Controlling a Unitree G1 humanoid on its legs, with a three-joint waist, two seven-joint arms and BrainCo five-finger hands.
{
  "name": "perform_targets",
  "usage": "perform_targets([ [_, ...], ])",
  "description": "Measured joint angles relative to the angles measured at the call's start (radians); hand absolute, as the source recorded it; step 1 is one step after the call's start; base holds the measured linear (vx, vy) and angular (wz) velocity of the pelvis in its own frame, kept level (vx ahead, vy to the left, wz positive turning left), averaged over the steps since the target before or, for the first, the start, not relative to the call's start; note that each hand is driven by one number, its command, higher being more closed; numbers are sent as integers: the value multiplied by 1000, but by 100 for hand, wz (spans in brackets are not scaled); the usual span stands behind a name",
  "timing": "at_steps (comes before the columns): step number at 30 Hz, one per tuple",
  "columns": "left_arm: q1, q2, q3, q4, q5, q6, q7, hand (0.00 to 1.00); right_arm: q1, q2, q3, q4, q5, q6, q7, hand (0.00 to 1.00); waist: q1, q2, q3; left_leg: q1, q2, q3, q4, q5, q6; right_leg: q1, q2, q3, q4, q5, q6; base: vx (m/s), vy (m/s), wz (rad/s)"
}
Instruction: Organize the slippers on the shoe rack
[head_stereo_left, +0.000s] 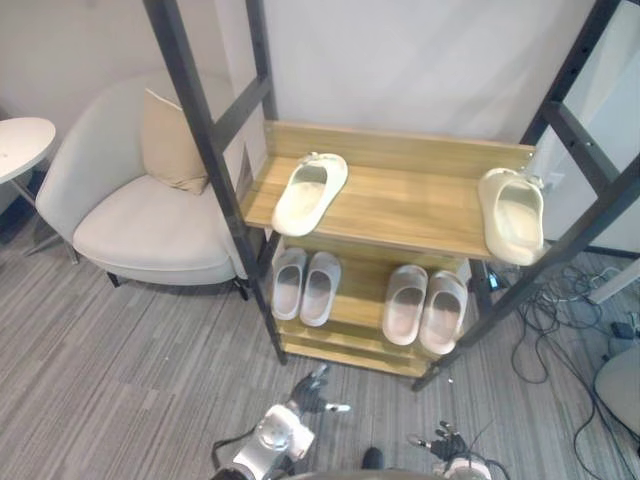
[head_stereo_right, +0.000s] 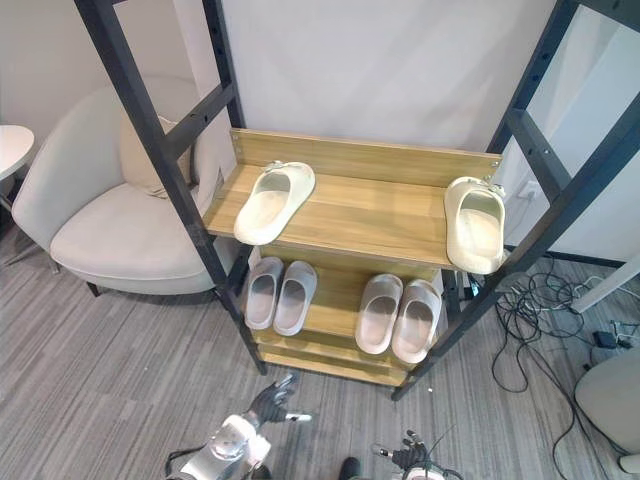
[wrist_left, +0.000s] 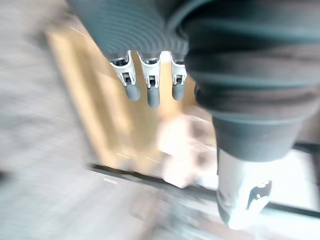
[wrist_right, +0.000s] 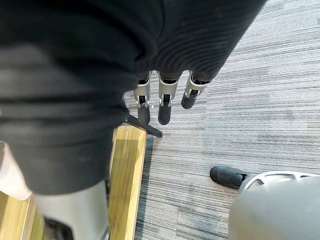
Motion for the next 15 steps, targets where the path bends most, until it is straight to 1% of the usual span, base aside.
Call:
perform_targets([
  [1,3,8,-13,-56,-17,-2,-11,0,2,-4,1,1,0,0,0,0,-1,4,-6,2,0,-2,0,4,-3,0,1,-2,2,0,3,129,-12,7],
  [2,4,16,-21,-129,-37,-5,-28,0,3,-11,2,2,-2,0,1,0,-1,9,-10,9,-1,-4,-2,9,3,2,2,-3,6,-1,3,134,-11,4],
  [5,1,25,-15,-247,-80,-17,-30,0,2,-17,18,3,-2,0,1,0,-1,16,-14,22,-5,-6,-6,9,4,15,5,-6,6,1,0,91,-1,2],
  [8,-22,29,-16,-328,-121,-20,-29,0,0,-20,42,3,-4,-1,3,0,-1,13,-13,43,-6,-7,-16,7,7,32,5,-8,6,-4,4,72,7,2],
  [12,-95,30,2,-454,-161,-38,-18,0,-4,-23,73,2,-4,-2,9,0,-1,8,-14,44,-11,-7,-16,5,11,32,-5,-7,6,-4,4,0,0,0],
  [15,-148,30,26,-500,-173,-53,18,0,-4,-23,83,2,-5,-2,11,0,-1,0,-14,47,-13,-5,-16,5,11,33,-7,-6,5,-4,4,-5,2,-1],
])
